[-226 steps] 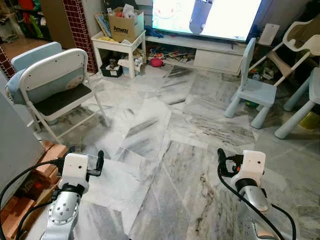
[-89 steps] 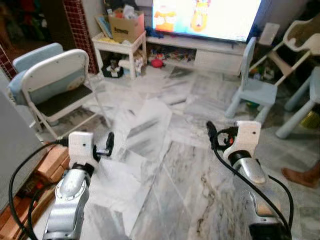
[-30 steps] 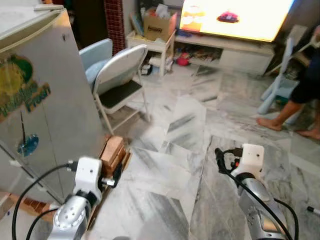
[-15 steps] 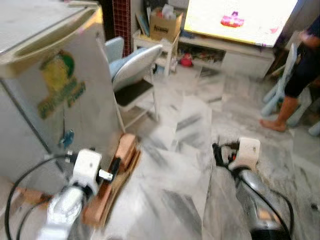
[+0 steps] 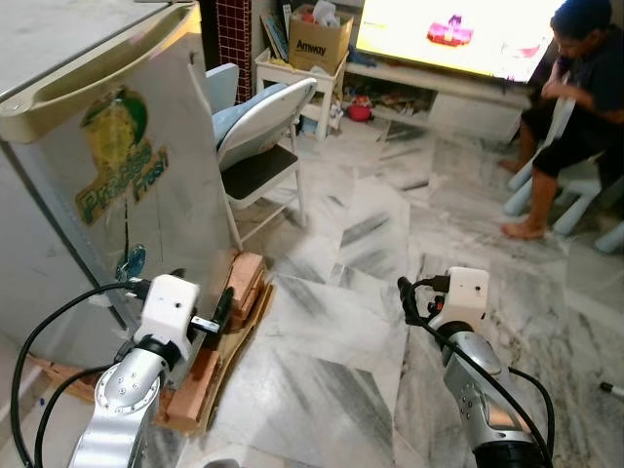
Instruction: Restocking fridge
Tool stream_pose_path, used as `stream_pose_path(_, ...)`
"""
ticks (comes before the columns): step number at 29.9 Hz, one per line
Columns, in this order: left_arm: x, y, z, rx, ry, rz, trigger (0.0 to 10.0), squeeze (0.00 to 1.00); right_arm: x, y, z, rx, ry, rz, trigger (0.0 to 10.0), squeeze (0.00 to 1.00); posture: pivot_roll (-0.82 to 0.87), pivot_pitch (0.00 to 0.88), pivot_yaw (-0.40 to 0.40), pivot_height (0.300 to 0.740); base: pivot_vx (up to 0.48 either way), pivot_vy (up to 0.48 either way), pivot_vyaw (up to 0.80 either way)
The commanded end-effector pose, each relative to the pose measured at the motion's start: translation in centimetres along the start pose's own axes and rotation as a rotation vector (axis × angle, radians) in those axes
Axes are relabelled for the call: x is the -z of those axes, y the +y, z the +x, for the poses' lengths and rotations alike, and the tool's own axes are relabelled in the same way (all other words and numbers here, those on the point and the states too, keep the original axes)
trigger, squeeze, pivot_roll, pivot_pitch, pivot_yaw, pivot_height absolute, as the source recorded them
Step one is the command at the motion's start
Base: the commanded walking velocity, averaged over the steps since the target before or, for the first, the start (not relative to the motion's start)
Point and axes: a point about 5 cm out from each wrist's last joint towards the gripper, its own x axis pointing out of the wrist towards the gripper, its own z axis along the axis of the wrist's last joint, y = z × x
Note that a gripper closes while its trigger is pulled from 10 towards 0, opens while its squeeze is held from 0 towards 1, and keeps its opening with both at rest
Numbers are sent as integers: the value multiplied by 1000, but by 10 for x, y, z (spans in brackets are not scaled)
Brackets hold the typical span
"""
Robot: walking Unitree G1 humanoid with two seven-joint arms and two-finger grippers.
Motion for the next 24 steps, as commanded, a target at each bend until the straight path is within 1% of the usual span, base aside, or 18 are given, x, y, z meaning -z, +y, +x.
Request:
stream_pose_path(1,5,4,-8,-54,23,-14,10000,0,-12,0,4,2,-37,3,10000,0,124,0,-68,740,0,371,0)
stream_pose_path(3,7,3,-9,-71,35,-51,10000,0,-12,2,5,-9,-35,-4,10000,0,128,0,-69,740,0,433,0)
stream_pose_path(4,7,1,-9,-63,36,-56,10000,0,-11,2,6,-11,-30,-8,10000,0,132,0,-71,740,0,435,0)
stream_pose_path(6,5,-5,-10,-20,26,-29,10000,0,-8,1,6,-8,-22,-10,10000,0,133,0,-71,740,0,428,0)
stream_pose_path(8,5,-8,-10,1,24,-18,10000,0,-9,1,7,-7,-23,-9,10000,0,130,0,-68,740,-120,422,0)
stream_pose_path(12,6,-7,-8,2,31,-28,10000,0,-9,0,6,2,-25,-6,10000,0,120,0,-63,740,-241,419,0)
stream_pose_path(14,5,-7,-6,7,25,-34,10000,0,-8,-2,6,7,-24,-5,10000,0,116,0,-62,740,0,452,0)
stream_pose_path(15,2,-6,-3,8,9,-23,10000,0,-8,-3,4,13,-24,-6,10000,0,111,0,-61,740,0,480,0)
stream_pose_path(17,0,-5,-1,7,-4,-11,10000,0,-8,-3,3,16,-26,-6,10000,0,111,0,-61,740,0,480,0)
stream_pose_path(19,-2,-6,2,31,-15,-3,10000,0,-8,-4,3,20,-30,-14,10000,0,104,0,-60,740,0,480,0)
stream_pose_path(24,-3,-5,3,21,-19,-10,10000,0,-7,-6,4,29,-25,-19,10000,0,106,0,-61,740,0,444,0)
